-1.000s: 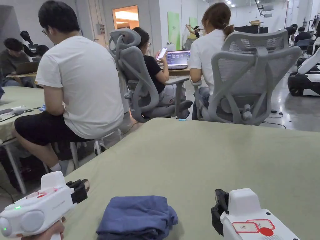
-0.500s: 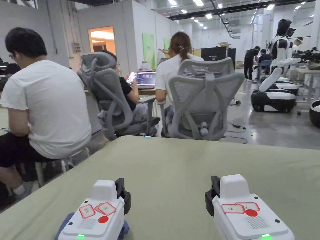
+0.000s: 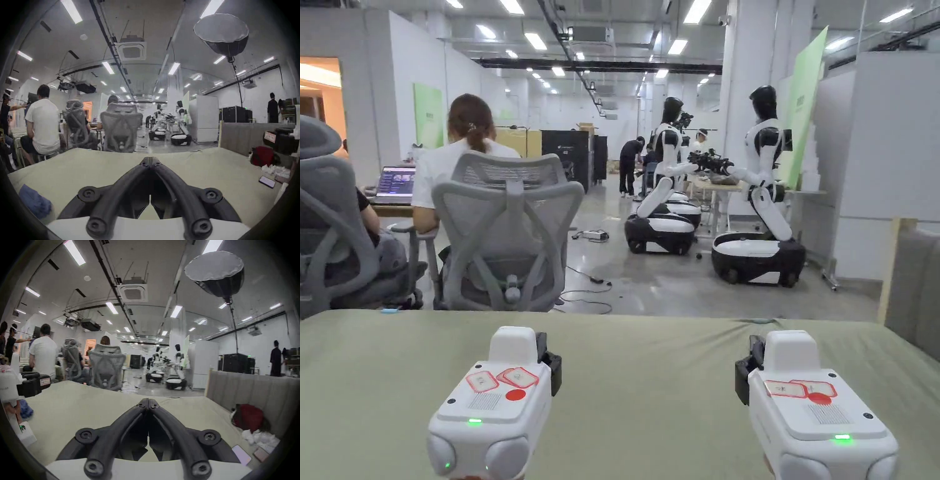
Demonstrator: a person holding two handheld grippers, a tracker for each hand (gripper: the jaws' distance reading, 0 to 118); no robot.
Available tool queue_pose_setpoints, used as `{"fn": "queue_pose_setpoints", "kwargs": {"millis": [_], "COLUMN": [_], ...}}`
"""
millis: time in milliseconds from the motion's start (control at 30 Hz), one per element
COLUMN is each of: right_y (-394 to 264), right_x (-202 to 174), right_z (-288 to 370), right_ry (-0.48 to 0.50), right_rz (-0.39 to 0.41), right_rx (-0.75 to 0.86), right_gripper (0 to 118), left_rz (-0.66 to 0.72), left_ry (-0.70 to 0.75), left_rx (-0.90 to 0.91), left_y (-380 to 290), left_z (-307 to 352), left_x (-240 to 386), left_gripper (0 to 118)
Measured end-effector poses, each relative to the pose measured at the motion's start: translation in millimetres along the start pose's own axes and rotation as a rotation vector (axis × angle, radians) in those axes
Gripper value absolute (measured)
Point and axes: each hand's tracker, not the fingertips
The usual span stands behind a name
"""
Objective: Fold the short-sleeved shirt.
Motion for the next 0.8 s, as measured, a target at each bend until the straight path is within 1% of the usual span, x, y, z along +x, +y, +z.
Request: {"fn": "queue_pose_setpoints", "kwargs": {"millis": [67,200,367,500,533,567,600,633,667,700,733,767,800], "right_y": [-3.5,-11.5,-19.9,-19.0,-19.1,-19.1,-19.2,-23.3,-23.2,-23.3,-23.9,-23.6,-24.3], "right_x": [15.5,26.8,18.8,6.7,4.7,2.5,0.5,0.9,-0.3,-2.0,-3.8,-4.9,-6.8], "right_z": [0.9,-0.5,-2.8,3.2,2.9,2.3,1.8,-4.0,-5.1,-5.5,-4.7,-4.9,-4.3], "right_ry": [-0.016,-0.023,-0.019,-0.015,-0.016,-0.021,-0.025,-0.024,-0.021,-0.019,-0.019,-0.023,-0.028], "right_rz": [0.002,0.001,-0.016,-0.008,-0.008,-0.007,-0.007,-0.007,-0.009,-0.012,-0.015,-0.014,-0.007], "right_rx": [-0.007,-0.026,-0.042,-0.036,-0.034,-0.033,-0.032,-0.033,-0.035,-0.036,-0.03,-0.023,-0.013], "right_gripper": [1,1,1,1,3,15,33,53,71,78,82,89,98], "left_rz": [-0.002,-0.029,-0.031,-0.026,-0.02,-0.018,-0.015,-0.014,-0.022,-0.041,-0.062,-0.075,-0.074], "left_ry": [-0.005,-0.01,0.011,0.045,0.054,0.054,0.052,0.054,0.062,0.08,0.098,0.119,0.128], "left_rx": [0.003,-0.001,-0.043,-0.072,-0.074,-0.074,-0.075,-0.079,-0.079,-0.072,-0.061,-0.047,-0.038], "left_y": [1.7,-0.3,-10.0,-16.7,-17.3,-17.6,-16.6,-16.5,-17.3,-18.3,-20.5,-21.8,-22.8], "left_z": [-1.5,0.8,3.7,4.1,5.0,6.1,6.6,6.9,7.4,7.9,4.5,4.5,4.7], "left_x": [18.4,41.4,38.1,24.1,20.5,17.0,14.9,13.8,13.2,13.0,11.1,10.7,9.5], "left_gripper": [0,0,0,0,3,18,30,46,67,83,100,118,118]}}
